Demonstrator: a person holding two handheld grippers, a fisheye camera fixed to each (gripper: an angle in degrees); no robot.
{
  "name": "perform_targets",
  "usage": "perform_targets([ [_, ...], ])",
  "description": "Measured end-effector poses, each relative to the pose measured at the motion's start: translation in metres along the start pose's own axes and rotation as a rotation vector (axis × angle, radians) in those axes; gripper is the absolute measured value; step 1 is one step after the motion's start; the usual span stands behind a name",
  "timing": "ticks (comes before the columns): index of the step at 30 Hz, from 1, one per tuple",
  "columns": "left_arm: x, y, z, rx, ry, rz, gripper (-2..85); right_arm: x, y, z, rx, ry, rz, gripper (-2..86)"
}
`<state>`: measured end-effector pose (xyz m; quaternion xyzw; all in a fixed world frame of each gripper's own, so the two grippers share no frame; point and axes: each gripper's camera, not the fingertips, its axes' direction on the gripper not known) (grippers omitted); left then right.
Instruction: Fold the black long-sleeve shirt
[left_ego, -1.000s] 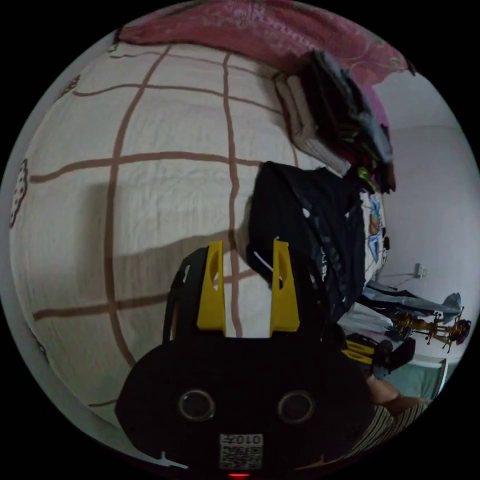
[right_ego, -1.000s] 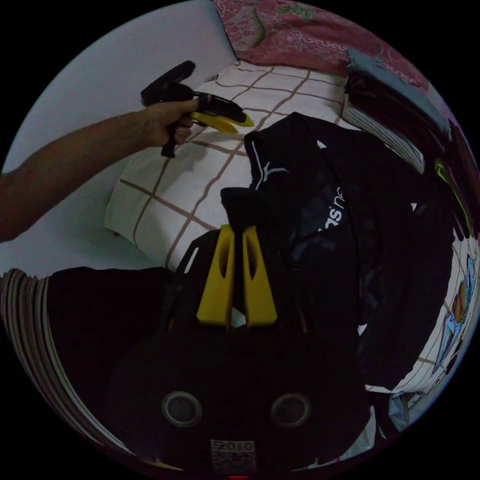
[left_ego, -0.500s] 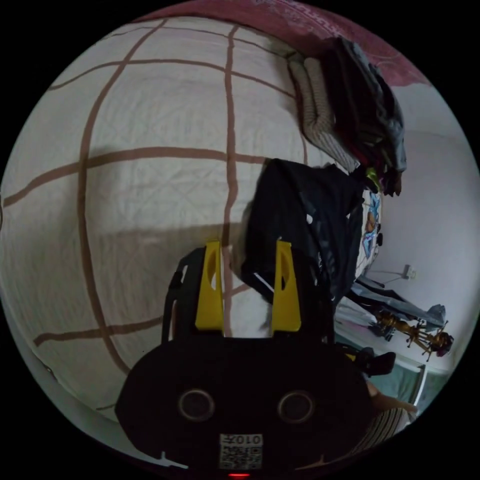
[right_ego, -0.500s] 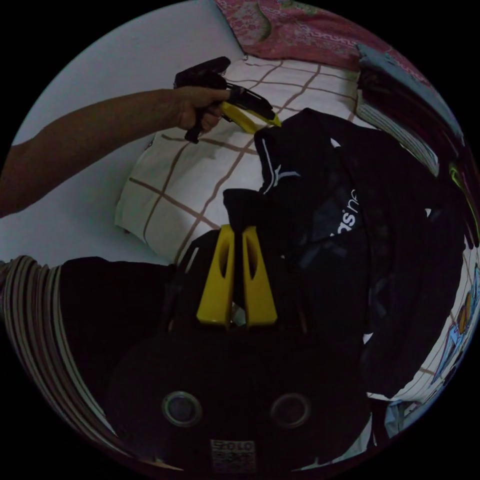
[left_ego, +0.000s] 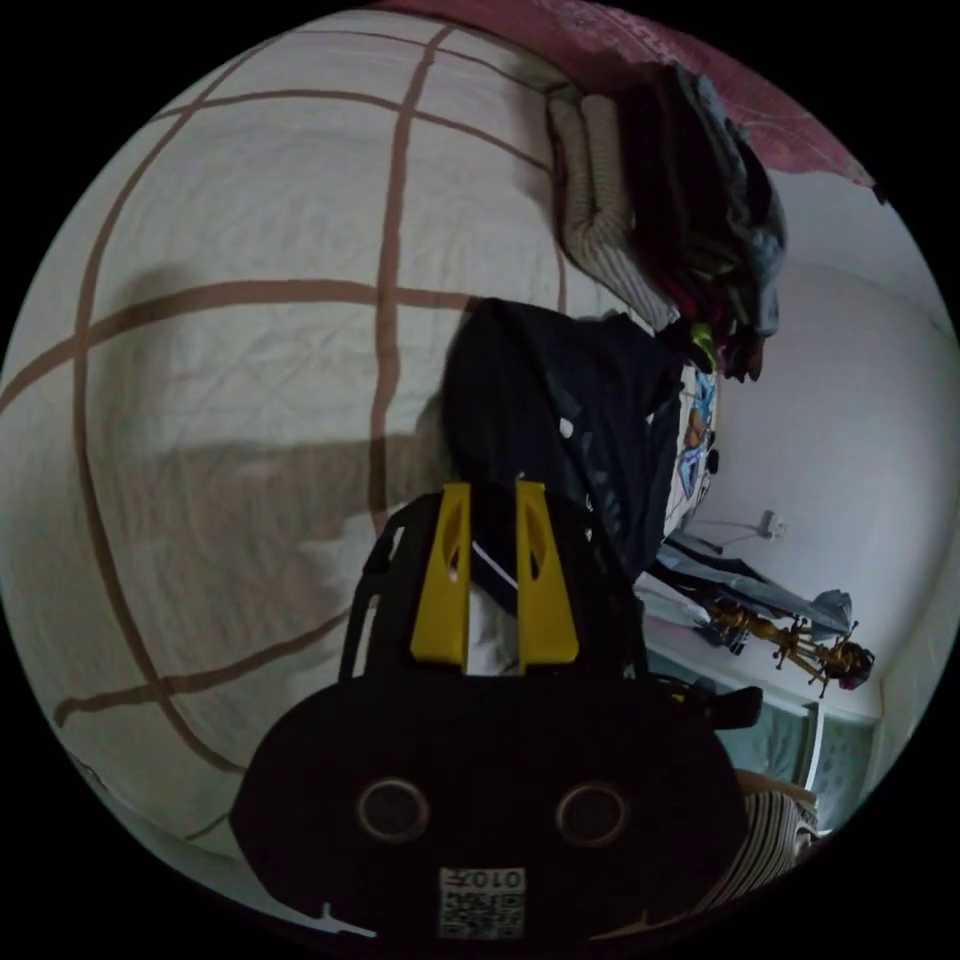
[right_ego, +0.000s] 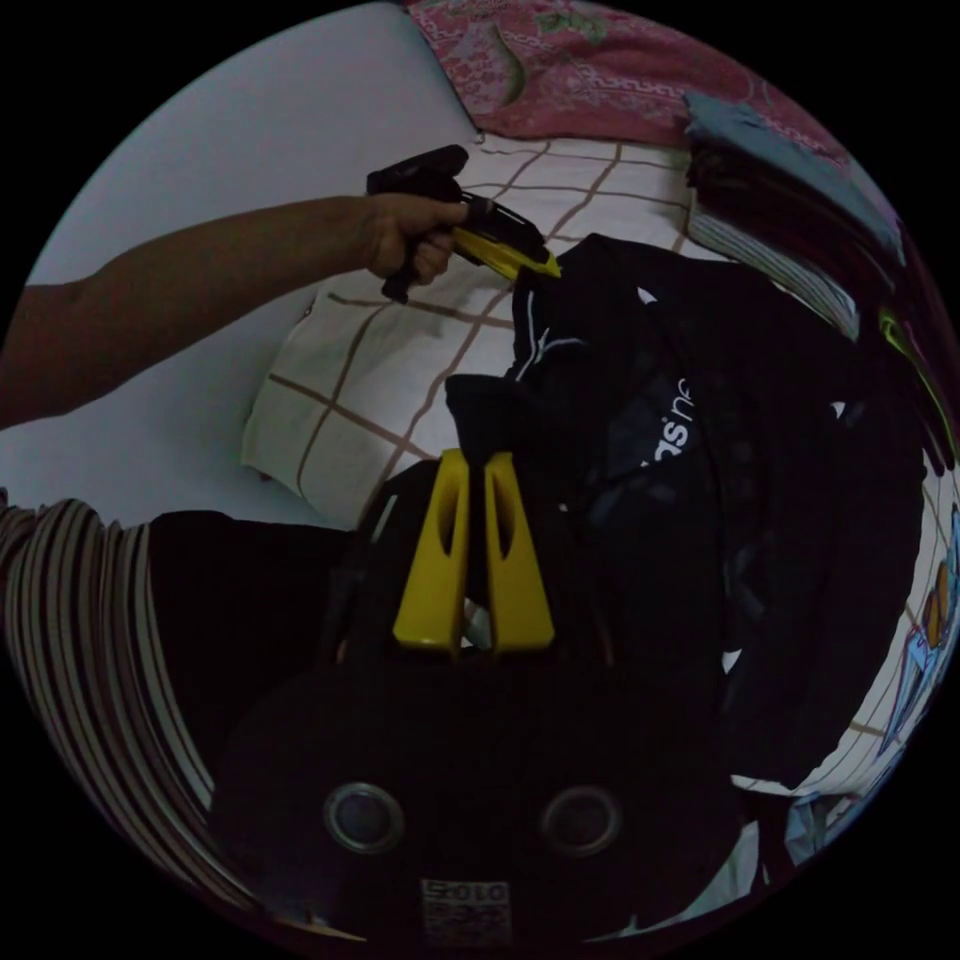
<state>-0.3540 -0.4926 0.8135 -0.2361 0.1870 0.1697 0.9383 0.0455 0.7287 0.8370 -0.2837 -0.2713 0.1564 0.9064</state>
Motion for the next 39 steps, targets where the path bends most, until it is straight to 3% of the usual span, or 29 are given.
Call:
perform_targets([
  [11,0.055,-0.030,-0.019,-0.084,-0.063,0.068,1.0,0.026,0.043,-0.021,-0.019,-0.034,-0.024,4.1],
  [22,0.136,-0.037,-0.030,-0.138,-0.124,0.135,0.3,0.029,0.090,-0.024,-0.128,0.010,-0.221,4.1],
  [27,0.170,-0.023,-0.026,-0.092,-0.116,0.130,0.4,0.073,0.131,-0.034,-0.090,-0.139,-0.081,4.0],
  [31,0.241,-0.024,-0.025,-0.093,-0.248,0.221,0.5,0.129,0.175,-0.047,0.024,-0.314,0.115,4.1],
  [39,0.501,-0.056,0.005,-0.221,-0.428,0.625,0.7,0.236,0.288,-0.131,0.274,-0.321,0.296,4.2],
])
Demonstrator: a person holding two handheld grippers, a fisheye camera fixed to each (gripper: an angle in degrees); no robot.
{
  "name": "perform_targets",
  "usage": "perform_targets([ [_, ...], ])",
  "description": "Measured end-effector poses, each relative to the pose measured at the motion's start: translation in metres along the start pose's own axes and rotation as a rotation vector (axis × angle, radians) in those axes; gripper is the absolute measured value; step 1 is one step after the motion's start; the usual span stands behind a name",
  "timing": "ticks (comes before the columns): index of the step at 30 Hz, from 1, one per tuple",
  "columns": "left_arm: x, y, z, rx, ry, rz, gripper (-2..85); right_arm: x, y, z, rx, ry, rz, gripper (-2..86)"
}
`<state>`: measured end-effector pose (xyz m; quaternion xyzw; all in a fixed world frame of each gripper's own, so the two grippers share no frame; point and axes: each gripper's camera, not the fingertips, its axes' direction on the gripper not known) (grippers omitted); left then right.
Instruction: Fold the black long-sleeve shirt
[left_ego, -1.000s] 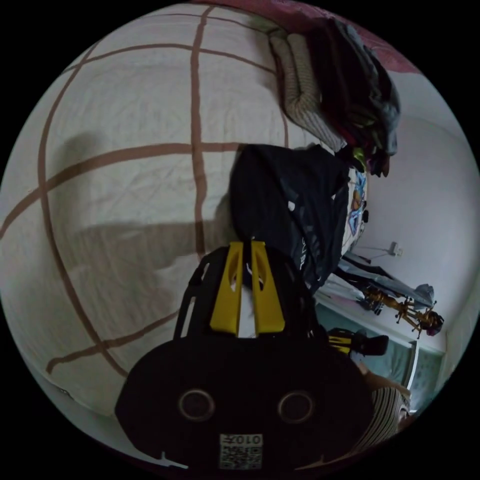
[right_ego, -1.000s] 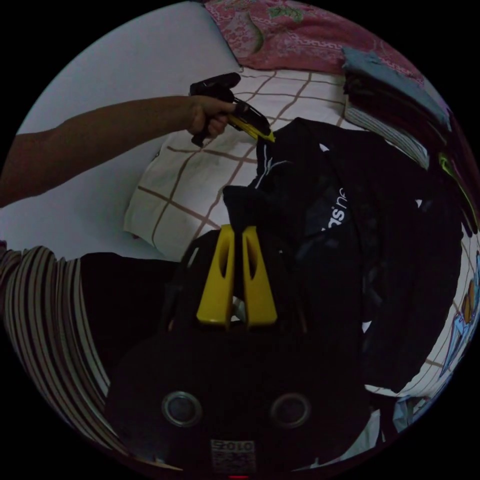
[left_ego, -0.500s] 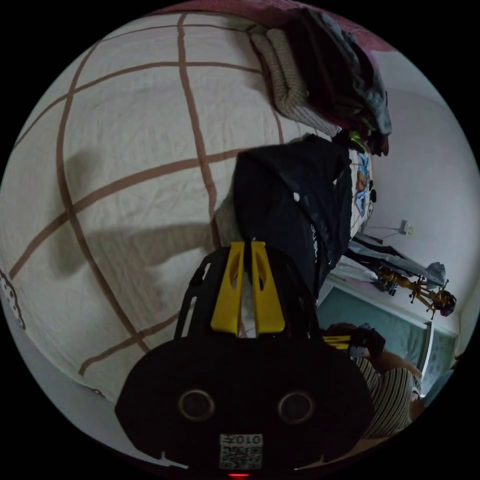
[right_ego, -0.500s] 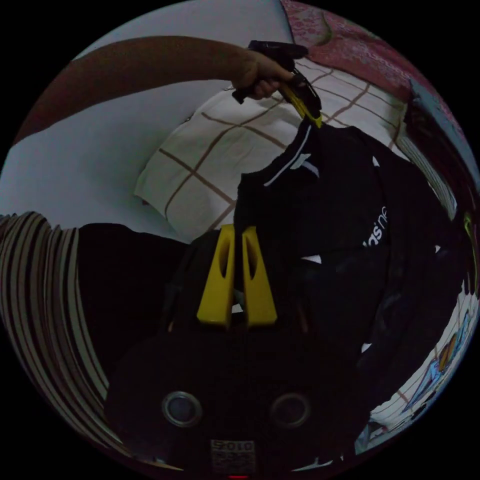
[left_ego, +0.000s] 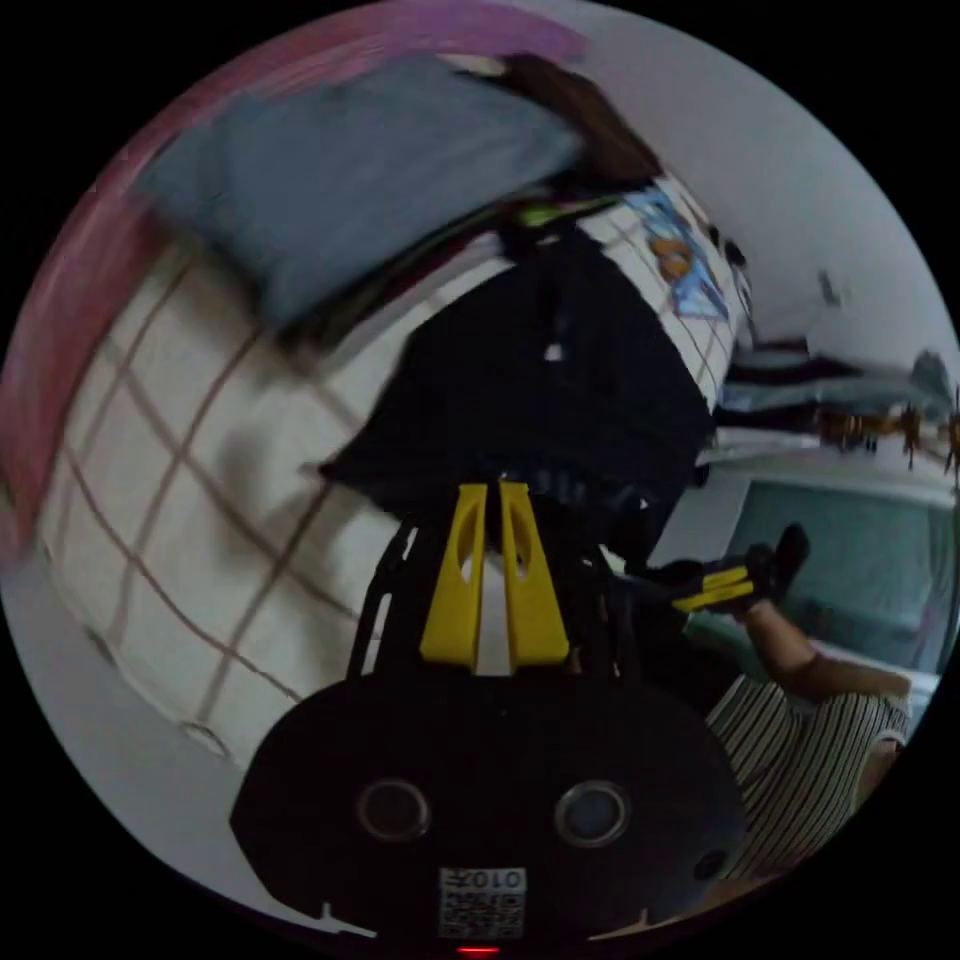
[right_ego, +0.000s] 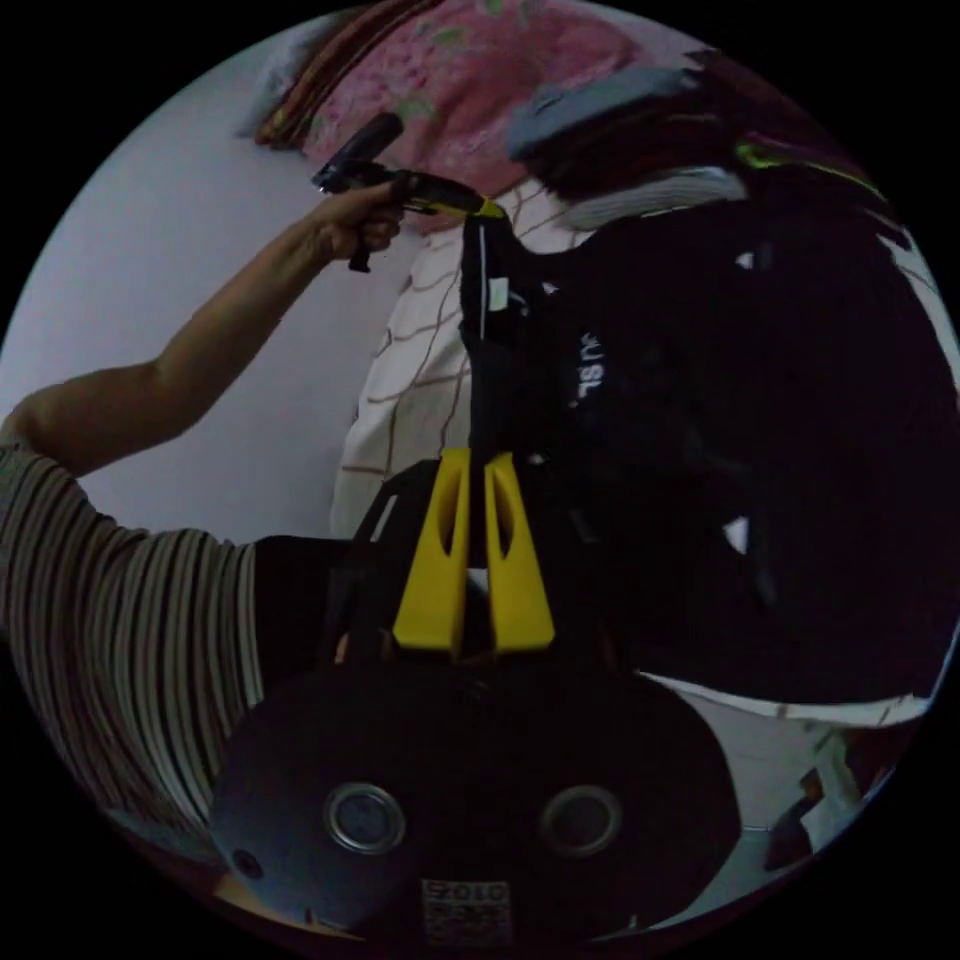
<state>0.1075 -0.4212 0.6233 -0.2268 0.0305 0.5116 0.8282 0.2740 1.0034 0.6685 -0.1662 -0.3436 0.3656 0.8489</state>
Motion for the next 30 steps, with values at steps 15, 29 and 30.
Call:
perform_targets([
  [15,0.242,-0.258,0.096,-0.260,-0.245,0.057,2.9,0.231,0.120,-0.113,0.145,-0.015,0.400,3.4],
  [29,0.331,-0.197,0.037,0.078,-0.217,0.261,6.7,0.249,0.197,-0.166,0.220,0.271,0.455,2.8],
  [30,0.334,-0.185,0.037,0.087,-0.202,0.280,6.6,0.236,0.202,-0.167,0.229,0.277,0.400,3.0],
])
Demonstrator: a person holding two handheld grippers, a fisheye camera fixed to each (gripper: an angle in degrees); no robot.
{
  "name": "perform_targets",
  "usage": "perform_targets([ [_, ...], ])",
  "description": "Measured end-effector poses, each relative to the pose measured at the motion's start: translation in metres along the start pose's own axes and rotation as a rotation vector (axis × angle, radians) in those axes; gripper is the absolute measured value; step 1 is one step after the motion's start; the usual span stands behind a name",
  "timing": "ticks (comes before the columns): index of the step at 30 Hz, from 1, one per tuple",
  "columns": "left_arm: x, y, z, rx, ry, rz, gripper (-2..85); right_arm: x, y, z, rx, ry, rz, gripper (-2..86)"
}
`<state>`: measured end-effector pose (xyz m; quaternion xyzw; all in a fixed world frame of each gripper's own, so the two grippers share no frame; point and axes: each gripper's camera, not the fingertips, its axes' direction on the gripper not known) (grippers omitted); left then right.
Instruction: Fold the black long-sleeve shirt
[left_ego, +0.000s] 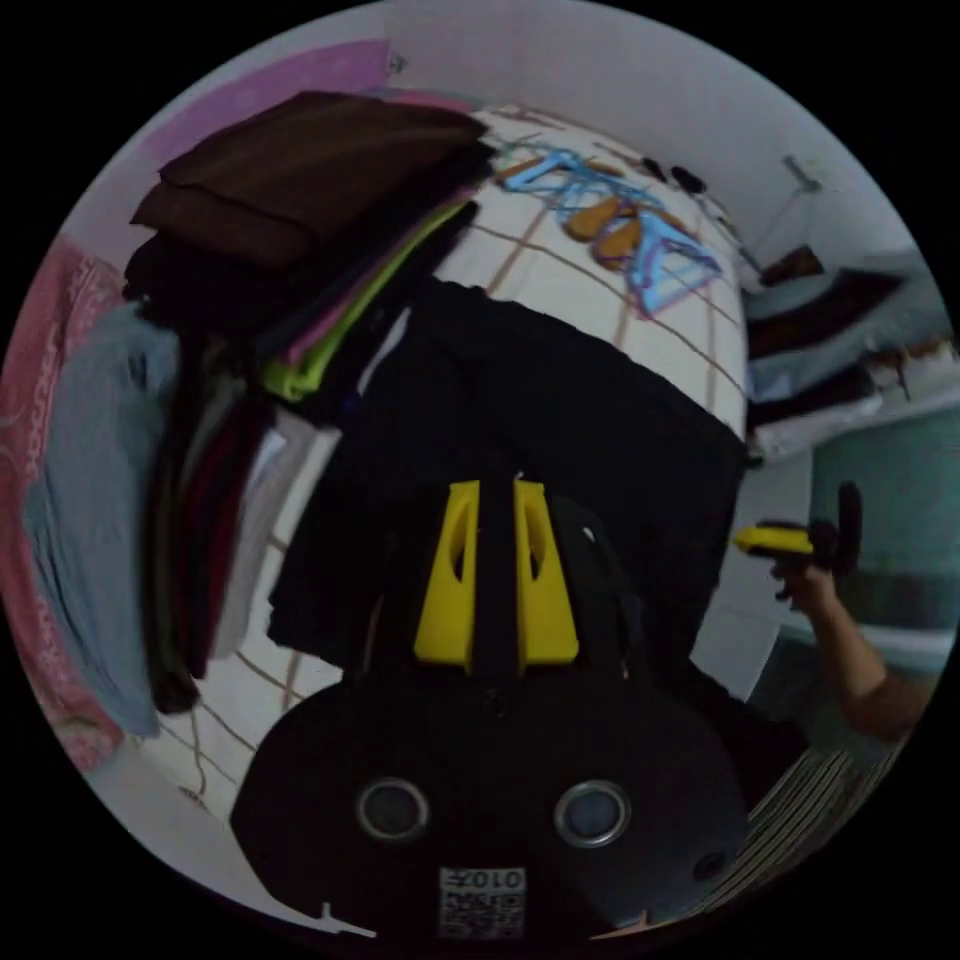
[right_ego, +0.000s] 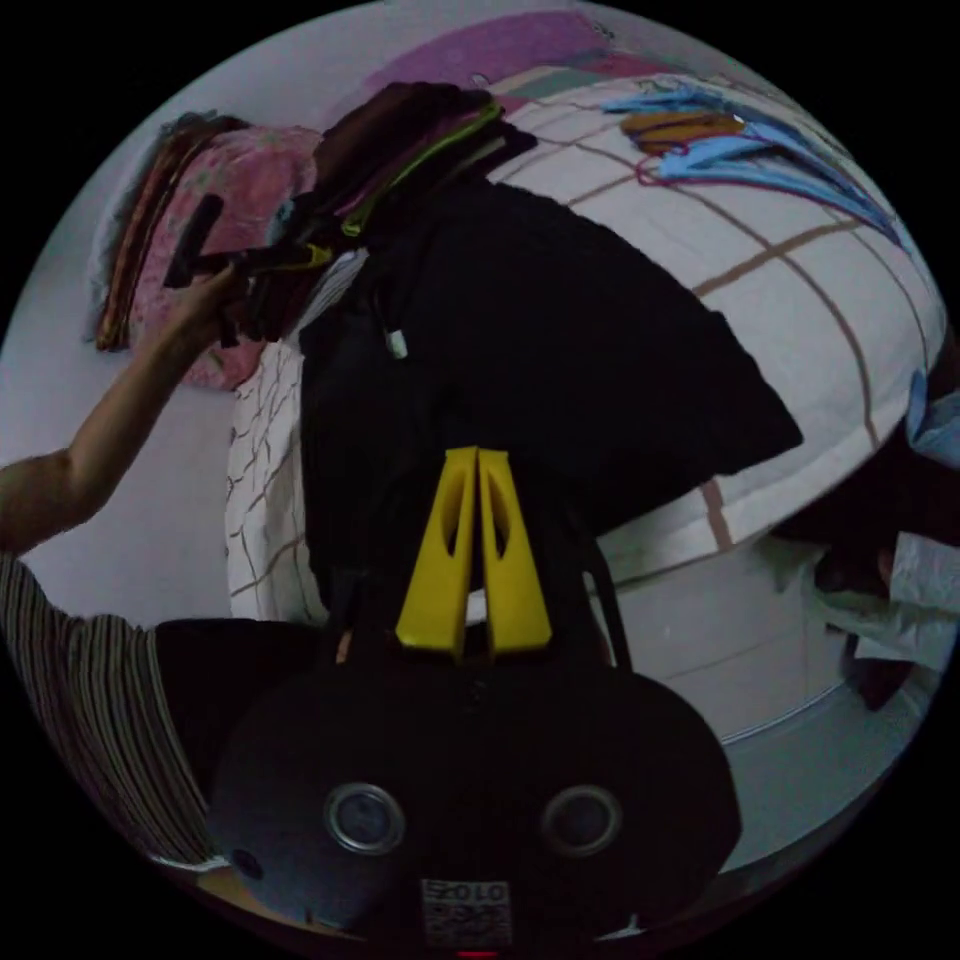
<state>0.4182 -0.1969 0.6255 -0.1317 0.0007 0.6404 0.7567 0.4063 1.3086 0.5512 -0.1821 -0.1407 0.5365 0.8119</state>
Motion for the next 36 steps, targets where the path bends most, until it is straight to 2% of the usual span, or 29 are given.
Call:
perform_targets([
  [3,0.040,0.062,0.010,-0.006,0.109,0.085,5.9,-0.042,0.024,-0.001,0.017,-0.021,-0.183,3.8],
  [5,0.078,0.111,0.035,-0.110,0.189,0.142,5.4,-0.066,0.040,0.010,-0.008,-0.029,-0.252,4.8],
  [7,0.100,0.145,0.049,-0.145,0.185,0.153,4.8,-0.082,0.063,0.034,-0.096,-0.041,-0.228,6.0],
  [11,0.127,0.188,0.062,-0.156,0.301,0.145,3.2,-0.089,0.099,0.058,-0.195,-0.045,-0.145,6.4],
  [18,0.141,0.188,0.054,-0.104,0.303,0.176,1.6,-0.096,0.111,0.070,-0.224,0.087,-0.193,6.2],
  [23,0.152,0.171,0.048,-0.114,0.270,0.250,0.7,-0.087,0.110,0.086,-0.329,0.164,-0.169,4.2],
  [30,0.152,0.164,0.061,-0.160,0.288,0.187,-0.1,-0.060,0.142,0.064,-0.299,0.110,-0.096,3.9],
  [34,0.155,0.162,0.050,-0.172,0.286,0.180,-0.1,-0.055,0.146,0.066,-0.352,0.133,-0.158,3.7],
  [36,0.157,0.163,0.032,-0.110,0.242,0.193,0.0,-0.053,0.150,0.058,-0.360,0.144,-0.198,3.5],
])
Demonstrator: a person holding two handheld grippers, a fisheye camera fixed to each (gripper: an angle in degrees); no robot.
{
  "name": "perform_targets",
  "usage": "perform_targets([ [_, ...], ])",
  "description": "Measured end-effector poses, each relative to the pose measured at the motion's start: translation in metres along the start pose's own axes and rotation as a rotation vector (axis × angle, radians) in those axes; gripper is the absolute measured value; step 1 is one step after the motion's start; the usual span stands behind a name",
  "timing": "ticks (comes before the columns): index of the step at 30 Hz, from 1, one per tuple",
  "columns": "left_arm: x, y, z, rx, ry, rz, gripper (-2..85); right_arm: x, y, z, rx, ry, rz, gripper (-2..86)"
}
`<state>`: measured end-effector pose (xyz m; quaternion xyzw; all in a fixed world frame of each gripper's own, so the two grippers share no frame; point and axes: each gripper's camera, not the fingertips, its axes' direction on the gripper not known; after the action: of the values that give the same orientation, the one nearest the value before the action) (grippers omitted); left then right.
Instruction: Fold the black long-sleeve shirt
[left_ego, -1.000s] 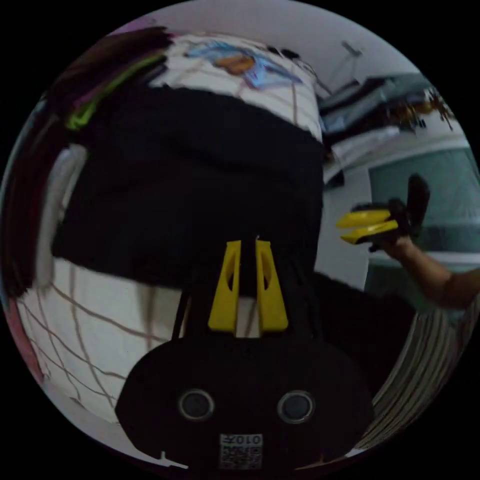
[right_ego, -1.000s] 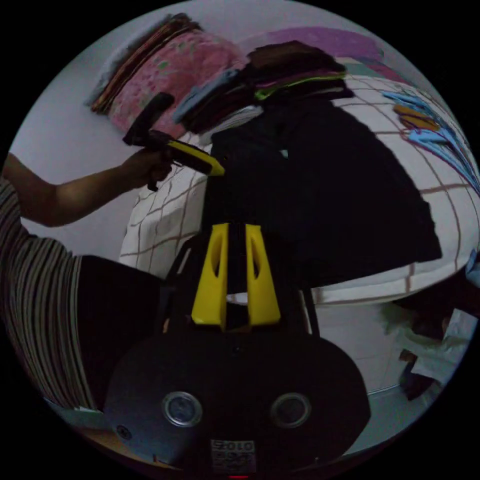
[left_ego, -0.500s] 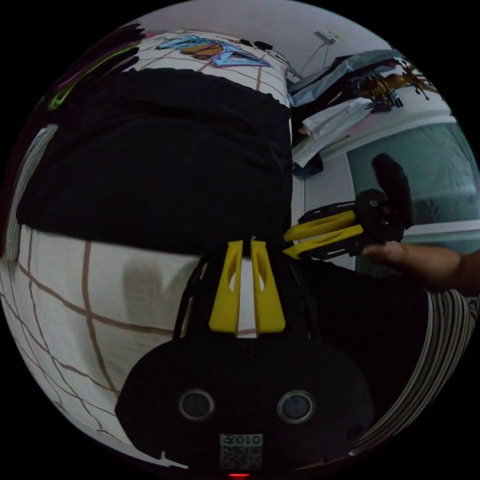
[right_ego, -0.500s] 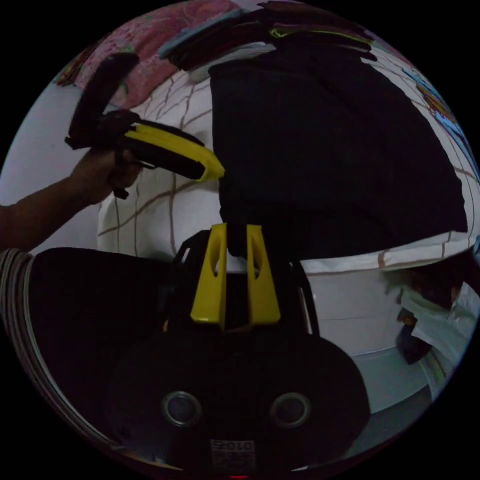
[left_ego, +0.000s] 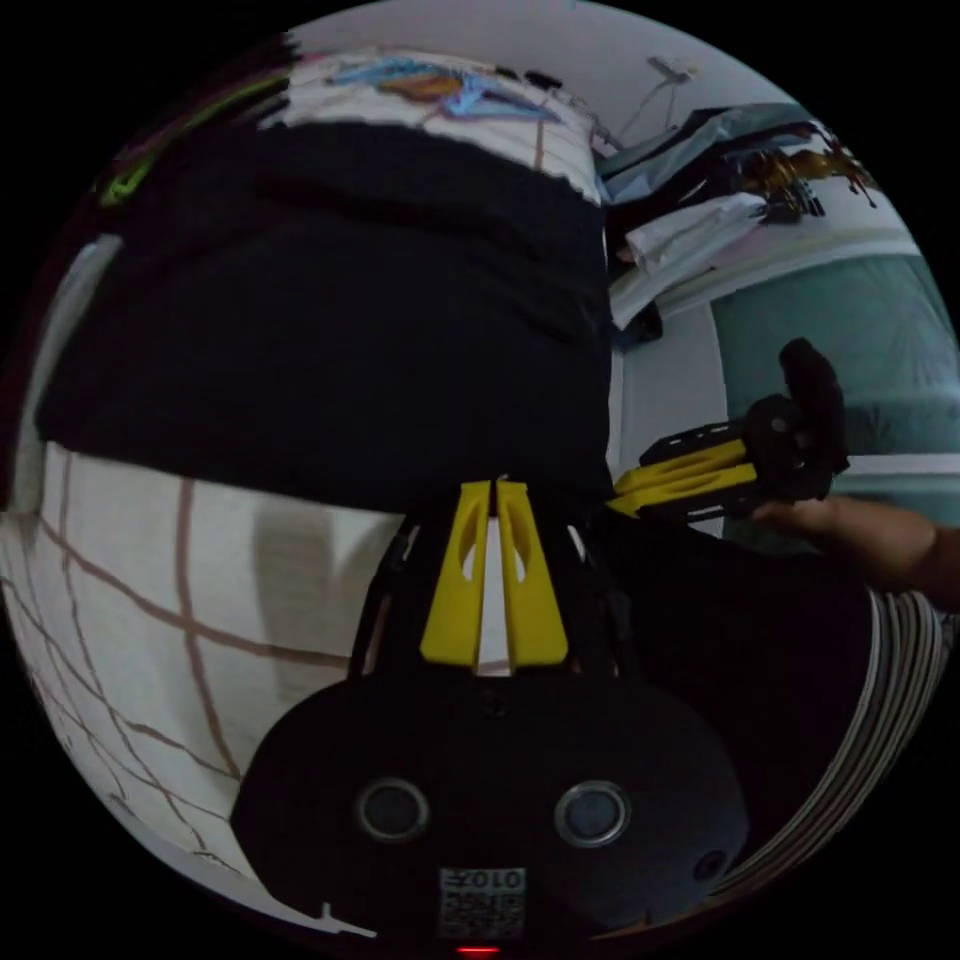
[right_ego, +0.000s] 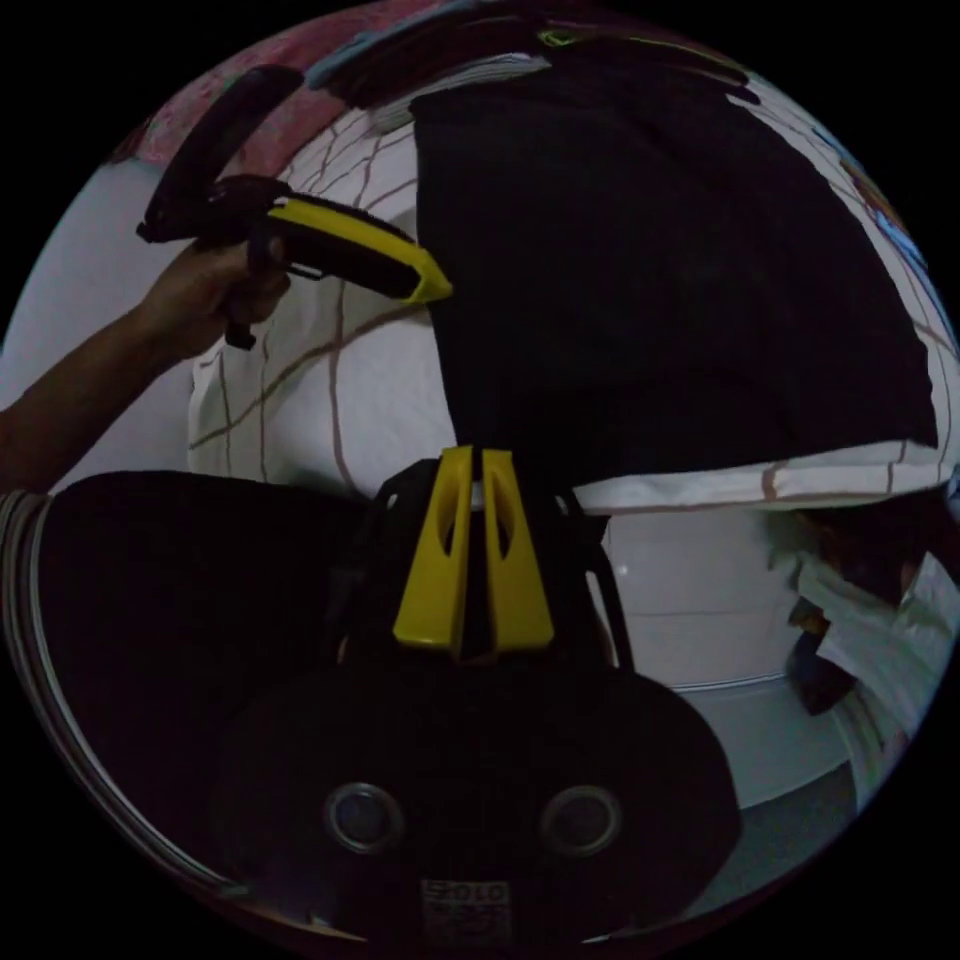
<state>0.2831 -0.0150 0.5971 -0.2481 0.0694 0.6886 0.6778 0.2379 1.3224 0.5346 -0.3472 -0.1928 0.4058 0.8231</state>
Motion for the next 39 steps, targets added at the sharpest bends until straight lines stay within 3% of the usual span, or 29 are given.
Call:
perform_targets([
  [3,0.003,0.004,-0.026,0.101,-0.068,-0.011,0.1,0.013,0.018,-0.012,0.016,0.025,0.031,2.9],
  [8,-0.008,-0.014,-0.029,0.076,-0.119,-0.041,0.8,0.033,0.045,-0.043,0.330,0.101,0.092,2.6],
  [12,-0.010,-0.032,-0.016,0.001,-0.111,-0.055,1.1,0.061,0.033,-0.022,0.234,-0.005,0.053,2.7],
  [14,-0.017,-0.043,-0.025,-0.041,-0.049,-0.100,0.8,0.081,0.038,-0.025,0.225,-0.094,0.107,3.0],
  [15,-0.018,-0.044,-0.030,-0.040,-0.037,-0.104,0.8,0.093,0.049,-0.039,0.309,-0.142,0.149,3.2],
  [22,-0.033,-0.090,-0.114,0.164,-0.236,-0.097,3.2,0.224,0.128,-0.123,0.665,0.011,0.575,7.1],
  [29,-0.080,-0.226,-0.150,0.137,-0.311,-0.107,6.2,0.316,0.126,-0.136,0.650,0.029,0.785,9.5],
  [33,-0.078,-0.267,-0.159,0.131,-0.345,-0.053,6.9,0.332,0.116,-0.126,0.651,-0.058,0.794,9.9],
  [39,-0.091,-0.300,-0.169,0.130,-0.485,-0.029,8.1,0.337,0.107,-0.122,0.590,-0.026,0.828,7.0],
])
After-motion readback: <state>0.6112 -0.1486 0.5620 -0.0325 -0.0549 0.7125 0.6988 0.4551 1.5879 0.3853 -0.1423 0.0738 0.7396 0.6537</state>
